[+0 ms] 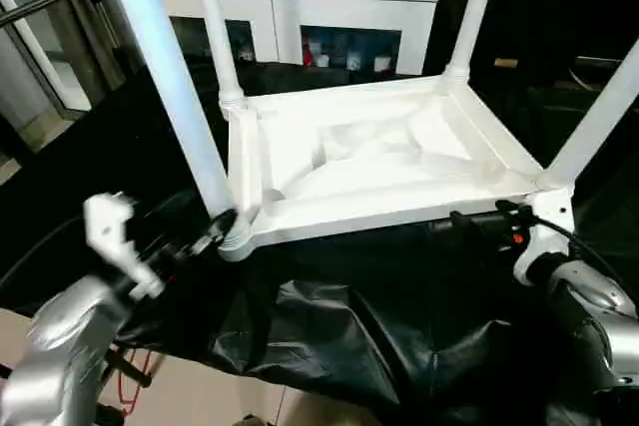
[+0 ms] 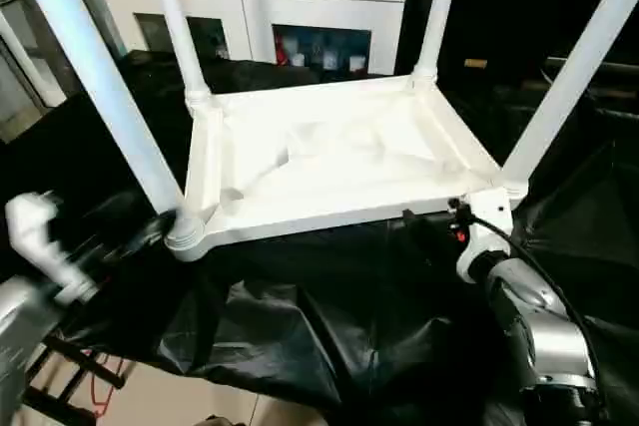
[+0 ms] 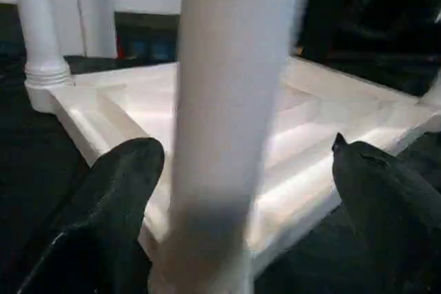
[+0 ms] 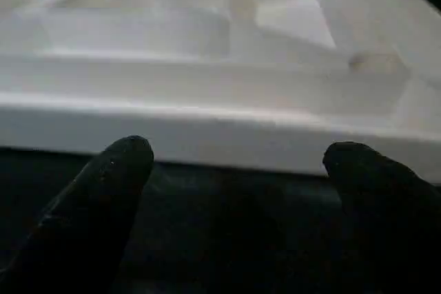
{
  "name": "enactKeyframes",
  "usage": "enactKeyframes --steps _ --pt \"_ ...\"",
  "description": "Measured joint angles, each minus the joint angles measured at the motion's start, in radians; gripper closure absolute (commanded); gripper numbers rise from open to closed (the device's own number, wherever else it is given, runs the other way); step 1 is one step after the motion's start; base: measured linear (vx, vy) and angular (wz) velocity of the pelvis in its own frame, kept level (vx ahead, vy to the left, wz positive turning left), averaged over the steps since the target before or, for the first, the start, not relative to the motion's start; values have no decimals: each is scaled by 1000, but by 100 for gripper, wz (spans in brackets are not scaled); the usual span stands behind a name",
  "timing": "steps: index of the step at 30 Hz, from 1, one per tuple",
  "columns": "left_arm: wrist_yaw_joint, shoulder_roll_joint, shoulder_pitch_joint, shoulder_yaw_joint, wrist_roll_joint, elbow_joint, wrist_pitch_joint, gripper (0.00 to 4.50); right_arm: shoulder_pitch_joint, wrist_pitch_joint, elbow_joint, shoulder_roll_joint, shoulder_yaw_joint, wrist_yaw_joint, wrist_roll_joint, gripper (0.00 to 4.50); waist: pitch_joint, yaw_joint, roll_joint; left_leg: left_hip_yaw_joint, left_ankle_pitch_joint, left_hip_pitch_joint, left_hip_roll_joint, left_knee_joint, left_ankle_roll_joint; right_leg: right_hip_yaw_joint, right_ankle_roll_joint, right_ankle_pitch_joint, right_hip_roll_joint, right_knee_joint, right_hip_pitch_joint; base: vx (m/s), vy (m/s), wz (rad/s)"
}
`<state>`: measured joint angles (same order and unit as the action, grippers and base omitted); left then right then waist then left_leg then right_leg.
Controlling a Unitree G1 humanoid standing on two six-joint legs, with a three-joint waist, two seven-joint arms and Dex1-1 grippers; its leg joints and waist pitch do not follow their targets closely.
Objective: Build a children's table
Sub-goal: Rotate table base
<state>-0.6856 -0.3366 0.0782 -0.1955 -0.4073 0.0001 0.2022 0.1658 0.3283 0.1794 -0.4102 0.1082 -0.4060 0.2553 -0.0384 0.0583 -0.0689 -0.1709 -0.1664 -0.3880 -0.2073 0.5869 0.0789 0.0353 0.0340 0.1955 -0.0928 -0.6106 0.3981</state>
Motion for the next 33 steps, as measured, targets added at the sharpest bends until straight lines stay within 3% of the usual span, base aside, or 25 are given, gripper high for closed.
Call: enactKeyframes --steps 6,11,17,25,30,33 --pt "2 35 103 39 16 70 -14 3 38 63 42 16 -3 86 -45 0 1 -1 -1 -1 0 -1 0 0 0 0 -5 -4 0 0 1 0 0 0" --pt "-71 44 170 58 -67 71 65 3 87 60 131 44 -22 124 -79 0 1 4 -3 -1 0 -3 0 1 0 1 -5 -2 0 0 2 0 0 0" --pt "-239 -32 155 113 -230 -36 271 3 157 28 232 68 -40 127 -110 0 0 0 -3 -2 0 -3 0 3 0 0 -5 -2 -1 0 2 0 0 0" --pt "-373 -141 113 233 -374 -219 499 3 223 8 307 103 -91 96 -146 0 -2 -31 2 -2 0 3 -1 3 0 0 -7 -3 0 -4 2 0 0 0" --pt "-380 -111 111 282 -422 -258 568 3 263 -27 356 133 -136 65 -173 0 -2 -41 3 -1 0 4 -1 3 0 0 -8 -3 0 -6 4 0 0 0" --pt "-365 -63 120 286 -412 -245 555 3 301 -55 413 163 -155 56 -186 0 -2 -42 3 -1 0 3 -1 3 0 0 -9 -4 0 -6 4 0 0 0"
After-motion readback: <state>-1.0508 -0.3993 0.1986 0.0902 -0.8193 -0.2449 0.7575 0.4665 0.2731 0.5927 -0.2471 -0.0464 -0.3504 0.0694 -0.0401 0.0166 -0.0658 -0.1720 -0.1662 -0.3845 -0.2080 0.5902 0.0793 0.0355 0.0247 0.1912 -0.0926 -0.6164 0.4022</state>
